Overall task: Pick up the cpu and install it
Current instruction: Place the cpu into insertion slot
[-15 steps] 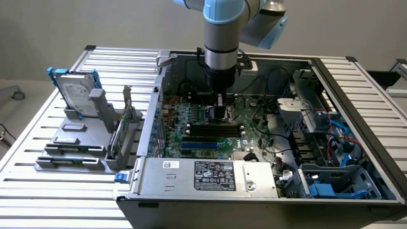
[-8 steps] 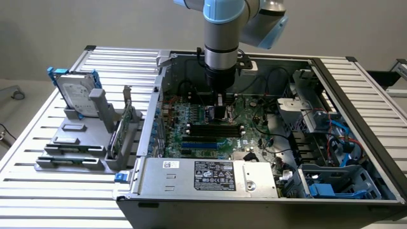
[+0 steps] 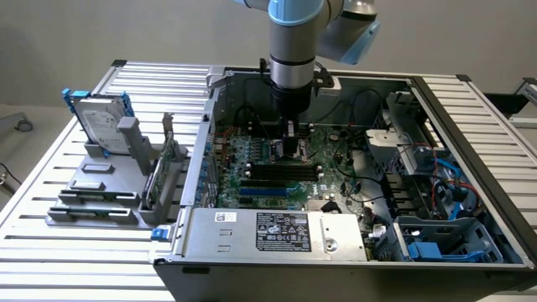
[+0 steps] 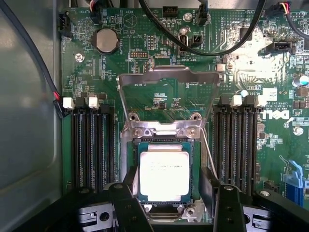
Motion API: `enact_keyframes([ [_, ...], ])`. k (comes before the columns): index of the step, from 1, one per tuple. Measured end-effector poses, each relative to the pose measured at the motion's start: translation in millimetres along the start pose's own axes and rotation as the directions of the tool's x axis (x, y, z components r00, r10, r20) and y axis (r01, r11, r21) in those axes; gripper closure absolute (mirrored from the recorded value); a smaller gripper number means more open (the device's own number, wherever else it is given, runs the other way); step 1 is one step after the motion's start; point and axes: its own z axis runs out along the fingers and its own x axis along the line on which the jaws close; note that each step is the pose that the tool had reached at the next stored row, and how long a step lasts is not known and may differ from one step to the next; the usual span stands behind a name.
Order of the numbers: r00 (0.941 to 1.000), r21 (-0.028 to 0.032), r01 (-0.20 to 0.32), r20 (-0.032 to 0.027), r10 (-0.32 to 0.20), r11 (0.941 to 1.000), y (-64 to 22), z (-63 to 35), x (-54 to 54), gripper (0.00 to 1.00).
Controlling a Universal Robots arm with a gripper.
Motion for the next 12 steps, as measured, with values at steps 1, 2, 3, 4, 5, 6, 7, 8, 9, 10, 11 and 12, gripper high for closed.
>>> enact_keyframes([
  [1,1.0,0.0,0.0,0.0,0.0,1.0,0.1,-0.7,0.0,0.38],
  [2,1.0,-0.0001,0.0,-0.0001,0.0,1.0,0.1,-1.4,0.0,0.38],
  [3,1.0,0.0,0.0,0.0,0.0,1.0,0.1,-2.0,0.0,0.38],
  [4,1.0,-0.0001,0.0,-0.0002,0.0,1.0,0.2,-2.1,0.0,0.38],
  [5,1.0,-0.0003,0.0,-0.0005,0.0,1.0,0.2,-2.1,0.0,0.38],
  [6,1.0,-0.0003,0.0,-0.0007,0.0,1.0,0.2,-2.2,0.0,0.38],
  [7,1.0,0.0,0.0,-0.0005,0.0,1.0,0.2,-2.6,-0.1,0.38],
  [8,1.0,0.0001,0.0,-0.0008,0.0,1.0,0.2,-3.3,-0.1,0.38],
  [9,1.0,0.0,0.0,-0.0013,0.0,1.0,0.3,-4.4,-0.1,0.38],
  [10,1.0,0.0,0.0,-0.0018,0.0,1.0,0.4,-6.0,-0.1,0.38],
  [11,1.0,0.0,0.0,-0.0023,0.0,1.0,0.5,-7.9,-0.1,0.38],
  [12,1.0,0.0,0.0,-0.0028,0.0,1.0,0.6,-9.9,-0.2,0.38],
])
